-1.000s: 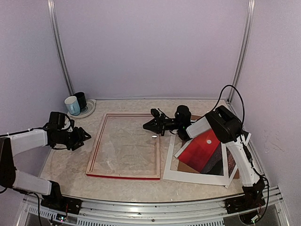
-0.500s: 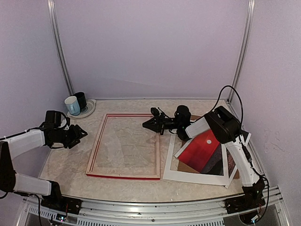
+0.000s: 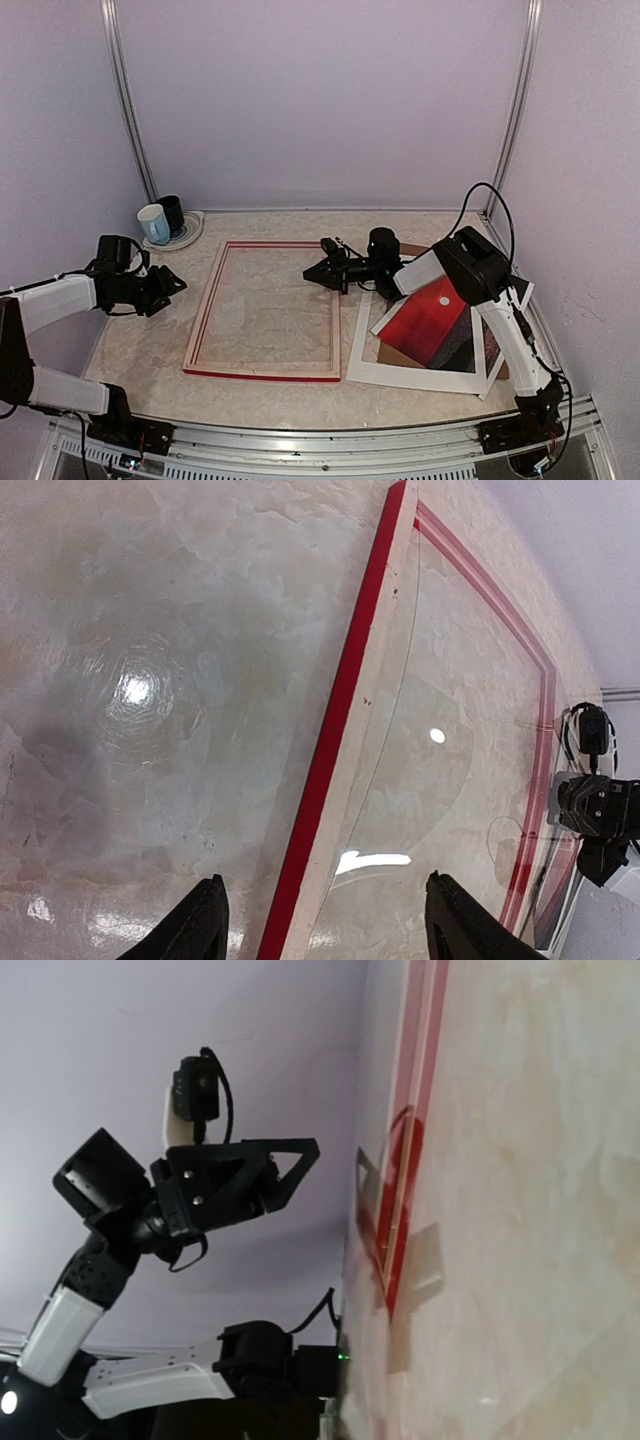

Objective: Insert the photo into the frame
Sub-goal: Place the glass panel at the frame body.

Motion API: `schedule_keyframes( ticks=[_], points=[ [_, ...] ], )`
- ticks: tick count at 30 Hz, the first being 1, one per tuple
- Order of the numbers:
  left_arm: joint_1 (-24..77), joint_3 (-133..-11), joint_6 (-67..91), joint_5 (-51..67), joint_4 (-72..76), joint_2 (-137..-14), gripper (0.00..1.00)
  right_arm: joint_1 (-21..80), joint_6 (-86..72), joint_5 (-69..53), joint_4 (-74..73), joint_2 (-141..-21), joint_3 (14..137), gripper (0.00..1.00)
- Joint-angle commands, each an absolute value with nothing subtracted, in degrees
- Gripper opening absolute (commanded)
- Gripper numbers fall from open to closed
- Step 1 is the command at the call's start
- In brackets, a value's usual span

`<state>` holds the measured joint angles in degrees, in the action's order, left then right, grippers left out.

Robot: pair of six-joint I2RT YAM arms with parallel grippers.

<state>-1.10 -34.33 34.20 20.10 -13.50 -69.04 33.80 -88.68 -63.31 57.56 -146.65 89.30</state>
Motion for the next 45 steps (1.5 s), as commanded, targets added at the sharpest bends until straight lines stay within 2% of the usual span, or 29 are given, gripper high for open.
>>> schedule_keyframes(
  ticks=[1,21,31,41,45],
  points=[
    [-1.4,-34.5,33.6,20.1,-13.1,-69.3,0.67,34.2,-83.1,-62.0,51.8,-145.4,88.2,0.05],
    [-1.4,-32.1,35.3,20.5,-10.8,-70.1,0.67,34.3,-79.7,-63.2,49.2,-142.4,85.8,0.05],
    [-1.3,-31.7,35.9,20.5,-10.3,-70.5,0.67,34.3,-84.8,-64.6,54.1,-142.9,86.0,0.05],
    [-1.0,-31.5,36.5,20.1,-9.8,-71.1,0.67,34.6,-85.1,-65.6,51.8,-141.5,86.1,0.05],
    [-0.4,-31.4,36.7,20.1,-9.3,-71.5,0.67,34.8,-89.3,-65.5,57.1,-142.0,85.8,0.05]
  ],
)
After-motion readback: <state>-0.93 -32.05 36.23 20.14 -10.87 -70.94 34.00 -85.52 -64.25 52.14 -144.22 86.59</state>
